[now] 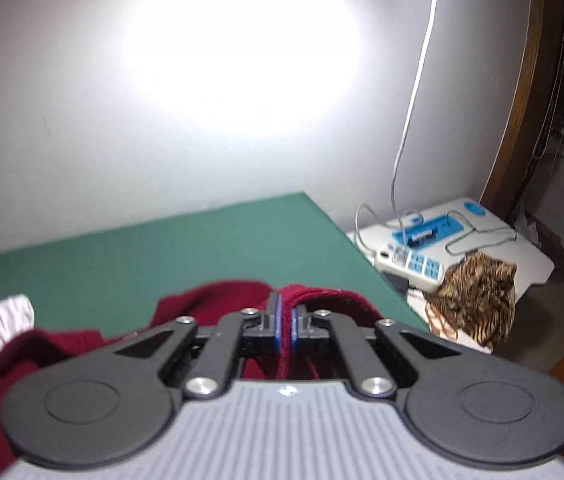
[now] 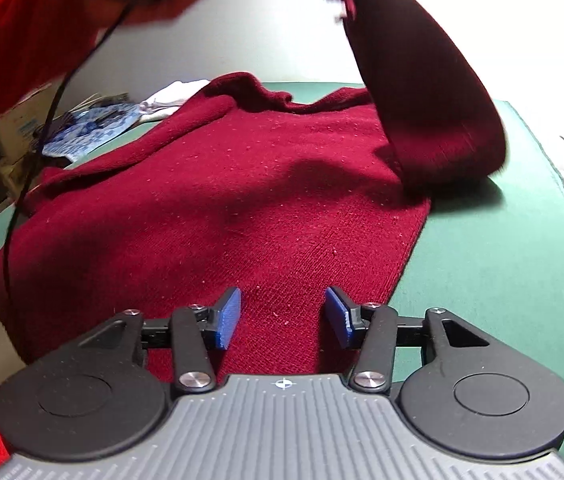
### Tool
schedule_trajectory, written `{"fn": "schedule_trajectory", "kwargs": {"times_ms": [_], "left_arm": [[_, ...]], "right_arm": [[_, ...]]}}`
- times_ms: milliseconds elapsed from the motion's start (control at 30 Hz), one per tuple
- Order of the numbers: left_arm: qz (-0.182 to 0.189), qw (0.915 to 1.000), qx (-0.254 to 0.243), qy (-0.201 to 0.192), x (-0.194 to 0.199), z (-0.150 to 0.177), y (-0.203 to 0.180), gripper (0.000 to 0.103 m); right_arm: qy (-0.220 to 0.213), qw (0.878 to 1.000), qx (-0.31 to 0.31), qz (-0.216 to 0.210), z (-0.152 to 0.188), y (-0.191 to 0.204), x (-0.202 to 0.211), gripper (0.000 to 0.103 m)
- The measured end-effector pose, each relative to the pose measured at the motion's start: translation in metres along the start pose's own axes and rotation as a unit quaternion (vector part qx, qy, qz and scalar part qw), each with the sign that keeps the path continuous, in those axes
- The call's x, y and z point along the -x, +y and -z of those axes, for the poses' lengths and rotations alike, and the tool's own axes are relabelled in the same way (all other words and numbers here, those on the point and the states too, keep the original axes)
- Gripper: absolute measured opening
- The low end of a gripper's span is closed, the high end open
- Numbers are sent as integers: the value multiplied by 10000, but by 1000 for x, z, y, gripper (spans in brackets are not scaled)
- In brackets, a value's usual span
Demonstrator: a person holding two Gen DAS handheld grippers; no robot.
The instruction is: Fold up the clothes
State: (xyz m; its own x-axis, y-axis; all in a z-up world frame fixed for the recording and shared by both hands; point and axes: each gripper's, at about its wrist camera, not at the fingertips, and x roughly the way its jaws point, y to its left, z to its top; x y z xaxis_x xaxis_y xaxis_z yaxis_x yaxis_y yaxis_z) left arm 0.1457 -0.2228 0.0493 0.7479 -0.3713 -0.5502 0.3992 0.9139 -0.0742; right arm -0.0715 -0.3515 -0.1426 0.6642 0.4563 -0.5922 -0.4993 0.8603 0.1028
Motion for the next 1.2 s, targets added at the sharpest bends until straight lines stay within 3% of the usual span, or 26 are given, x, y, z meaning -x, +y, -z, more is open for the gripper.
{"fn": "schedule_trajectory", "kwargs": {"times_ms": [133, 267, 333, 367, 400, 467, 633, 700, 800, 867, 900, 967, 1067, 1200], "left_arm": [[-25, 9995, 6, -315, 8, -63, 23, 1], [247, 9983, 365, -387, 16, -96, 42, 1], [384, 9969, 544, -423, 21, -113, 52, 1], [452, 9960, 634, -440, 23, -121, 56, 1], [520, 9950, 724, -458, 25, -129, 61, 1], [657, 9926, 894, -495, 30, -145, 70, 1], [792, 9894, 1008, -675, 51, -145, 67, 1], [772, 9878, 1149, -718, 58, -144, 67, 1], [544, 9856, 1399, -784, 66, -138, 71, 1], [310, 9849, 1476, -853, 72, -133, 76, 1], [179, 9843, 1505, -909, 75, -129, 79, 1], [-83, 9824, 1563, -1020, 83, -123, 86, 1], [-520, 9791, 1565, -1193, 92, -110, 102, 1], [-640, 9793, 1687, -916, 80, -95, 120, 1]], "right_arm": [[88, 9988, -11, 484, -1, 19, -3, 56], [332, 9958, -227, 824, -13, 27, -8, 57], [517, 9933, -431, 939, -28, 23, -11, 34], [609, 9917, -533, 996, -35, 21, -13, 13], [556, 9913, -656, 999, -45, 18, -15, 9], [295, 9908, -922, 949, -69, 11, -20, 9], [-286, 9845, -1599, 668, -128, -8, -47, 24], [-382, 9809, -1806, 612, -147, -16, -75, 41], [-492, 9689, -2351, 590, -163, -36, -118, 57], [-338, 9506, -3086, 83, -163, -61, -153, 54], [-193, 9427, -3330, -49, -161, -73, -169, 48], [-8, 9401, -3399, 258, -159, -96, -184, 39], [-501, 9306, -3526, 843, -148, -124, -167, 36], [-669, 9186, -3784, 922, -140, -134, -152, 36]]}}
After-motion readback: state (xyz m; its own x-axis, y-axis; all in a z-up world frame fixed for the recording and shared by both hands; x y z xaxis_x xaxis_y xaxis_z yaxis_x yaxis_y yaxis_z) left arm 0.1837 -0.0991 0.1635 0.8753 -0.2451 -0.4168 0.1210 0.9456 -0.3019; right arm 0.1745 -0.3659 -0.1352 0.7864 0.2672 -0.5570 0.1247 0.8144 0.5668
